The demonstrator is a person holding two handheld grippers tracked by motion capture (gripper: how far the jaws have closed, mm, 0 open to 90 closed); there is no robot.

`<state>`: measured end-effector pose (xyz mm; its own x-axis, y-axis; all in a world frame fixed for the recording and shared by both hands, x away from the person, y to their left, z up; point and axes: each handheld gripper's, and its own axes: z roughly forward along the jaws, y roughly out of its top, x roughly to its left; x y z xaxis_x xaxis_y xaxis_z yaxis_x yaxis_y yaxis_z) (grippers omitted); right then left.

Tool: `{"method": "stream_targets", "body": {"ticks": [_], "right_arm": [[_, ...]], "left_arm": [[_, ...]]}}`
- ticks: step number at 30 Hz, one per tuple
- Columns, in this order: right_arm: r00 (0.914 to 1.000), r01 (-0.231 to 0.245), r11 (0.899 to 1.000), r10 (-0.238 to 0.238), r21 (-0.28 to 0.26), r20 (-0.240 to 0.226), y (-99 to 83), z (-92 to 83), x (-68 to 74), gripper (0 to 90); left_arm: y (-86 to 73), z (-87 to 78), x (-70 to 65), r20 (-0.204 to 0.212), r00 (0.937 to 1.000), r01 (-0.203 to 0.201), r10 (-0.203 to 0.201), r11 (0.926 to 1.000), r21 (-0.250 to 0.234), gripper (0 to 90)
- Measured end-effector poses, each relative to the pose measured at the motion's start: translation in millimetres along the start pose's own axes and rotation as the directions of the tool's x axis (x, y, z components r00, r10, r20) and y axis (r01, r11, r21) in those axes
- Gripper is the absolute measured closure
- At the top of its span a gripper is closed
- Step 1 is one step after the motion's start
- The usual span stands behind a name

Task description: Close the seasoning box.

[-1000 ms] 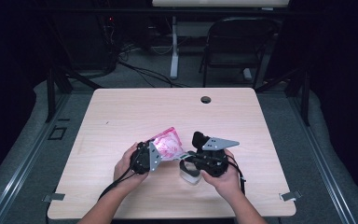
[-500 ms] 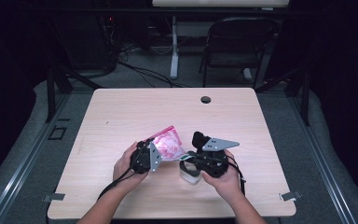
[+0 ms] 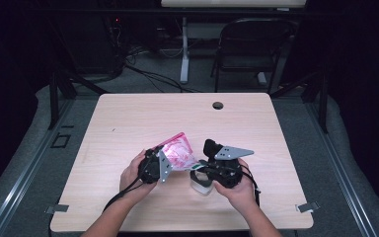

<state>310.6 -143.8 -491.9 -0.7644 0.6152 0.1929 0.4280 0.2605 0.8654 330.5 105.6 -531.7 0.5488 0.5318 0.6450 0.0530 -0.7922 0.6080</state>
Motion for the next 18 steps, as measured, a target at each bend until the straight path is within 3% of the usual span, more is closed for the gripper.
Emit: {"method": "stream_targets", "body": {"ticks": [18], "right_arm": [[0.9995,-0.016,1.000,0.016,-0.004,0.029,-7.4,-7.0,-0.6,89.9]], "left_arm": [[7.6,3.6,-3.8,-0.024,0.9979,-0.060,0.060,0.9977,-0.031,61.2]]}}
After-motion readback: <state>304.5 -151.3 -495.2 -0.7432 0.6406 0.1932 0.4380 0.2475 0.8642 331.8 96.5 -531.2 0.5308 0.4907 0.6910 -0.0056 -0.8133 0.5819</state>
